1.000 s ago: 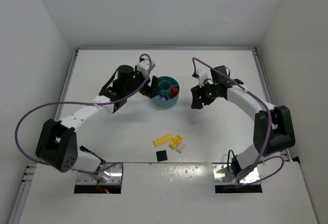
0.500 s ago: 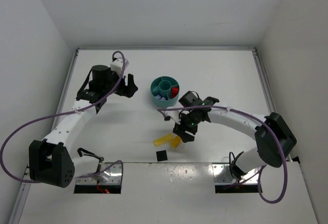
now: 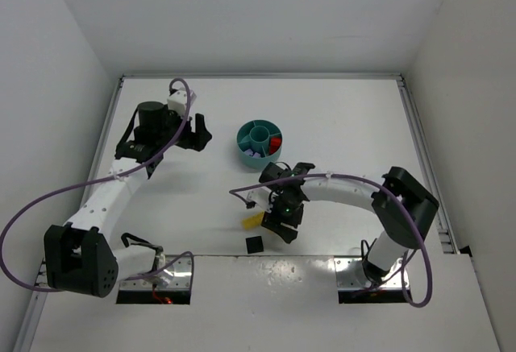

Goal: Sort the legos into containers by color

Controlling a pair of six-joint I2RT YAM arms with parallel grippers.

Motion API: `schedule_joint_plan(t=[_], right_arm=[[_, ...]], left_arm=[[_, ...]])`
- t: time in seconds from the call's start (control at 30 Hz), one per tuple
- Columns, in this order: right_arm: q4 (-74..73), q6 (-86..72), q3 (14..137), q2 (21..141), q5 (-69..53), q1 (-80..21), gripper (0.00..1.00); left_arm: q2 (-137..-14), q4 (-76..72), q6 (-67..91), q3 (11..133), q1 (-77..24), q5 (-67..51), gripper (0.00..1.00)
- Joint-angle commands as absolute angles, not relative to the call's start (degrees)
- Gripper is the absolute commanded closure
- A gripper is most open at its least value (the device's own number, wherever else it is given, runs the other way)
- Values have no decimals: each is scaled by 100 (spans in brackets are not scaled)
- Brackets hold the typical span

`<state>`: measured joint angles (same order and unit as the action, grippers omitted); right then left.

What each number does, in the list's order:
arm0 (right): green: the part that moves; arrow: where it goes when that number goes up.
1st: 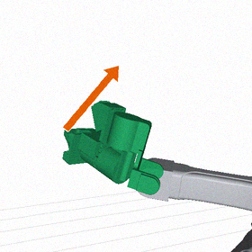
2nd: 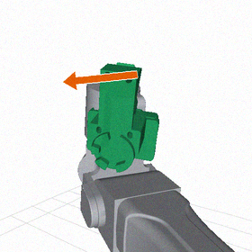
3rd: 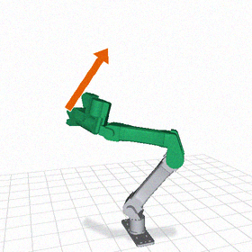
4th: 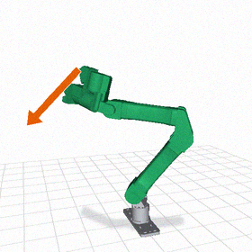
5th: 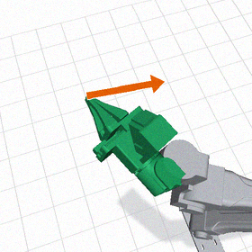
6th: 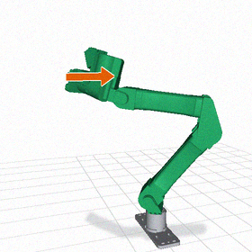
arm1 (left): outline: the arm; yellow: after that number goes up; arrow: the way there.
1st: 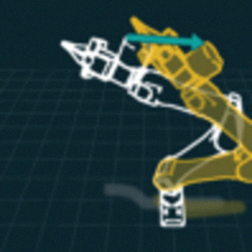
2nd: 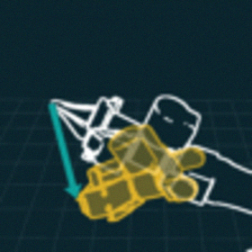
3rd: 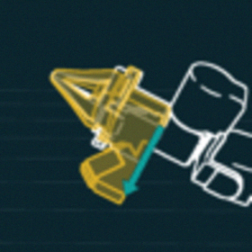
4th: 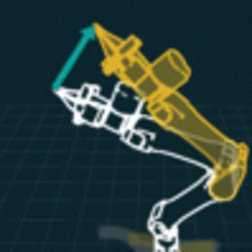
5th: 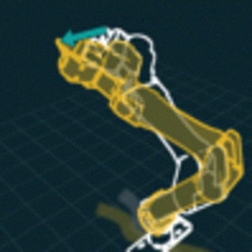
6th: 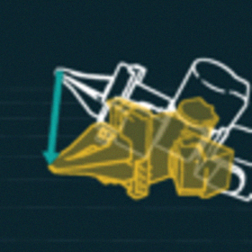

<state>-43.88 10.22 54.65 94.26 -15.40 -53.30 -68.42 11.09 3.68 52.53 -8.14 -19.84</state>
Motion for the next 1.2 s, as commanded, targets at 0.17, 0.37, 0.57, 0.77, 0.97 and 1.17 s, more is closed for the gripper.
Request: schedule_joint_plan(t=[0.17,0.37,0.57,0.77,0.97,1.17], right_arm=[[-4501,176,5809,9844,-1099,-5423,31],[-4237,-237,5933,10291,-861,-5528,29],[-4096,-422,6047,10573,-650,-5721,29],[-3788,-589,5871,10573,-150,-5854,36],[-3718,-589,5871,10811,193,-5968,47],[-3718,-589,5871,10750,325,-5968,76]], left_arm=[[-6697,888,396,5221,-703,-2065,24],[-6645,835,396,5168,-650,-2065,24],[-6530,616,448,4984,-545,-2065,24],[-6372,492,501,4790,-431,-2065,24],[-6319,439,501,4737,-378,-2065,22],[-6162,439,448,4676,-272,-2118,22]])
